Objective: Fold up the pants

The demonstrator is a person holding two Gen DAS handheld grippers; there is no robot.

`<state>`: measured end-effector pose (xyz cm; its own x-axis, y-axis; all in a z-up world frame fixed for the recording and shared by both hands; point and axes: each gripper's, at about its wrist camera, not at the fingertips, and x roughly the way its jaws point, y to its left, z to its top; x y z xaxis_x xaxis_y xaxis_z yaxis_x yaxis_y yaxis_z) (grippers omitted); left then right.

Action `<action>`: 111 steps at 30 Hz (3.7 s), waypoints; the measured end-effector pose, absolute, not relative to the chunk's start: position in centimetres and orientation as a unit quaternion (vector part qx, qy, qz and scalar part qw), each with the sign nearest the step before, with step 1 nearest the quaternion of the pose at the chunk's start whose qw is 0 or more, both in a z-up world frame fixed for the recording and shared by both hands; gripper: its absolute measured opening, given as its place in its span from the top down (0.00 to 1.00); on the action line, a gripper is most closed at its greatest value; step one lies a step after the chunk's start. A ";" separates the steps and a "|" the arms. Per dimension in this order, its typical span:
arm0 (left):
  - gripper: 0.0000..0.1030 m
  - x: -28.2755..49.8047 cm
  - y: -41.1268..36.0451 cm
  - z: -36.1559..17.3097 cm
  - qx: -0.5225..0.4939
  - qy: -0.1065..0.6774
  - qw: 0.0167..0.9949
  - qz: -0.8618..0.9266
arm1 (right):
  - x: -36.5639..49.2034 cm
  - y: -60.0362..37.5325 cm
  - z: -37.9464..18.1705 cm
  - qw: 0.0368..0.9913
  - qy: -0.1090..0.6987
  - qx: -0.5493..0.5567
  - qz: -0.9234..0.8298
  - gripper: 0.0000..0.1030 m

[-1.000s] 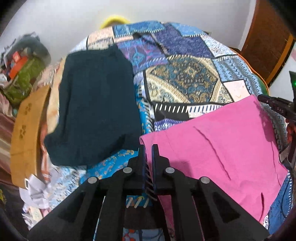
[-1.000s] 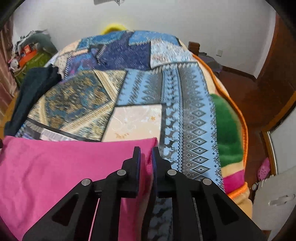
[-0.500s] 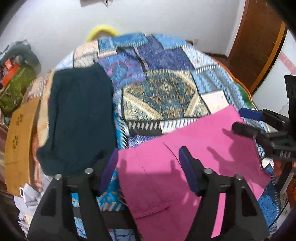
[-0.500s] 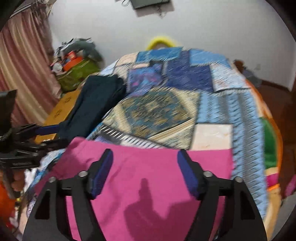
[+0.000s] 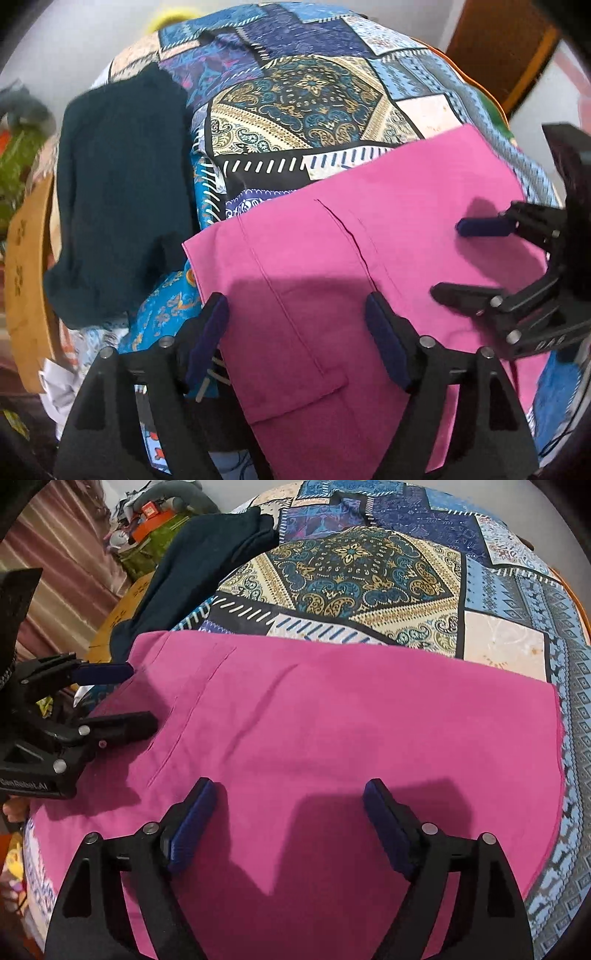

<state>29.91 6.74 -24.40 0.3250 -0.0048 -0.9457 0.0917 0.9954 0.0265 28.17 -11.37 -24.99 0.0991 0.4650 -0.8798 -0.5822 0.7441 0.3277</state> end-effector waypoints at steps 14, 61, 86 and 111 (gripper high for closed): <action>0.23 25.1 7.1 -22.1 0.030 0.561 0.827 -0.029 | 24.5 -17.8 -24.0 0.762 0.564 -0.039 0.316 0.19; 0.20 16.5 7.2 -20.3 -0.244 0.519 0.817 -0.067 | 17.7 -14.2 -20.5 0.825 0.467 -0.060 0.312 0.20; 0.82 18.5 6.2 -14.2 0.038 0.404 0.908 0.109 | 18.4 -17.5 -21.5 0.826 0.496 -0.012 0.268 0.19; 0.84 27.4 -2.3 -13.2 -0.069 0.448 0.886 -0.094 | 17.8 -17.6 -21.5 0.828 0.493 -0.012 0.268 0.19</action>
<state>27.42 -2.28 -13.19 0.5802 -0.2286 -0.7818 0.1055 0.9728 -0.2061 17.82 -17.62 -21.54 0.3712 0.4317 -0.8221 -0.4548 0.8564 0.2444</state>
